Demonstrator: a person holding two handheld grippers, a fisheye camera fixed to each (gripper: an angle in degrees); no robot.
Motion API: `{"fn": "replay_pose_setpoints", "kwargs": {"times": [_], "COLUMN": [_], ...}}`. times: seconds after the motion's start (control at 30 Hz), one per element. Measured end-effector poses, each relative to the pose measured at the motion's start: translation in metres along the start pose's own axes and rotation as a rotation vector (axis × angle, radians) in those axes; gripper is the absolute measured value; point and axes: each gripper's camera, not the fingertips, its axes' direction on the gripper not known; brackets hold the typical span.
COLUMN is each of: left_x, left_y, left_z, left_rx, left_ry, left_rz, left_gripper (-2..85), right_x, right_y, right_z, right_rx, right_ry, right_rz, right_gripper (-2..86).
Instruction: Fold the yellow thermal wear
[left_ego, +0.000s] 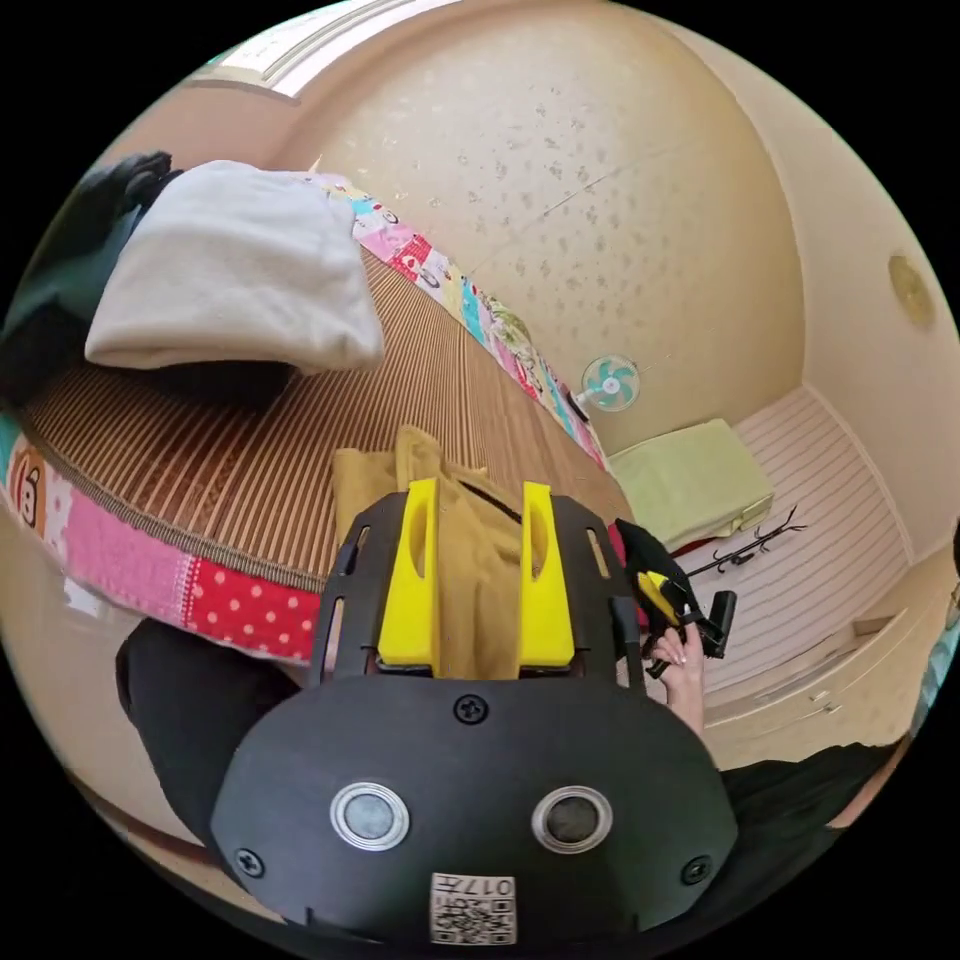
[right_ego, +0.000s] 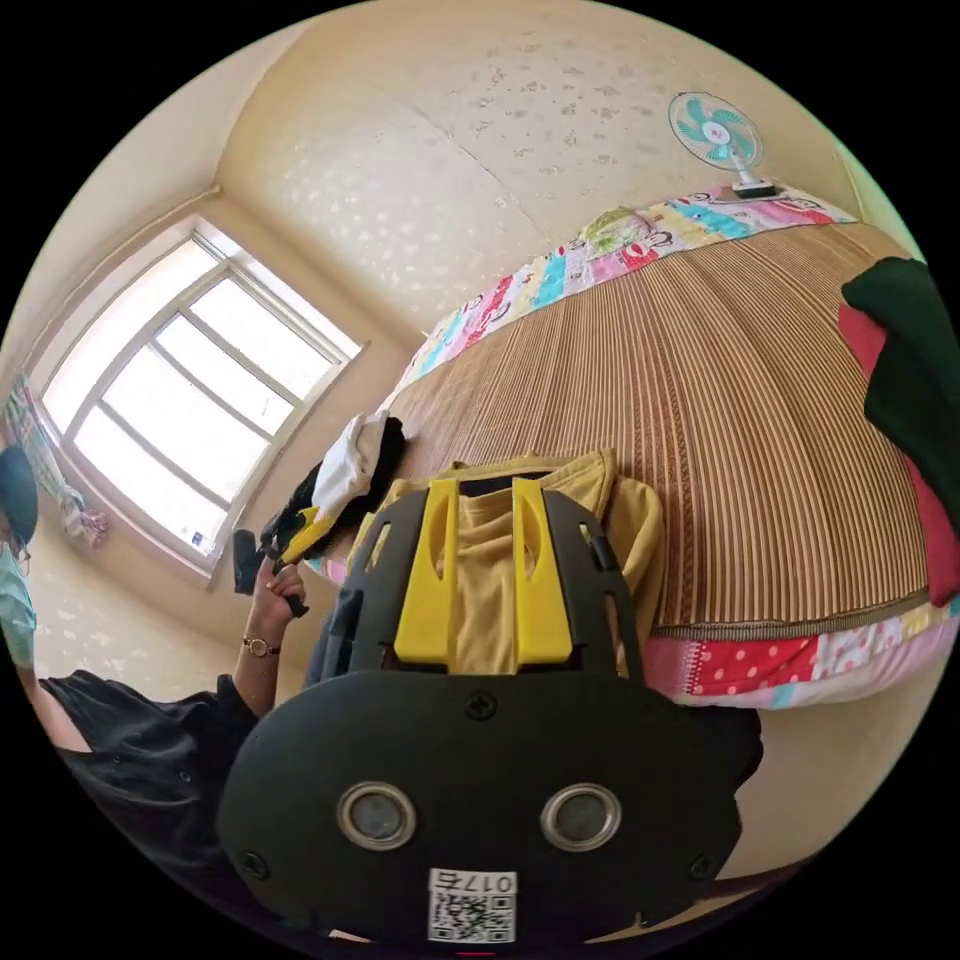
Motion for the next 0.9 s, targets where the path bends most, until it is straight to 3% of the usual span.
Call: {"fn": "replay_pose_setpoints", "kwargs": {"times": [0.13, 0.3, 0.43, 0.47, 0.53, 0.6, 0.67, 0.73, 0.9], "left_x": [-0.012, -0.048, -0.105, -0.118, -0.125, -0.102, -0.033, 0.034, 0.201], "left_y": [0.086, 0.131, 0.131, 0.134, 0.142, 0.140, 0.126, 0.110, 0.091], "left_z": [0.009, 0.032, 0.094, 0.104, 0.101, 0.079, 0.056, 0.060, 0.139], "left_rx": [-0.014, -0.040, -0.190, -0.172, -0.104, -0.033, 0.061, 0.124, 0.059], "left_ry": [-0.179, -0.125, 0.078, 0.220, 0.328, 0.278, 0.071, -0.024, 0.036], "left_rz": [-0.055, -0.213, -0.383, -0.421, -0.471, -0.385, -0.161, 0.033, 0.475], "left_gripper": [16.7, 19.4, 15.6, 13.4, 6.6, 5.9, 5.5, 5.4, 5.2], "right_x": [-0.029, -0.034, -0.046, -0.048, -0.052, -0.052, -0.048, -0.043, -0.006], "right_y": [0.037, 0.039, 0.016, 0.010, 0.001, -0.005, -0.004, 0.004, 0.035], "right_z": [0.071, 0.129, 0.180, 0.194, 0.203, 0.200, 0.176, 0.144, 0.066], "right_rx": [-0.138, -0.170, -0.157, -0.186, -0.218, -0.227, -0.197, -0.128, -0.013], "right_ry": [0.184, 0.554, 0.768, 0.787, 0.809, 0.785, 0.663, 0.524, 0.170], "right_rz": [-0.116, -0.170, -0.217, -0.243, -0.274, -0.249, -0.186, -0.131, 0.091], "right_gripper": [6.5, 1.5, 0.6, 0.5, 0.4, 0.3, 0.3, 0.3, 0.4]}}
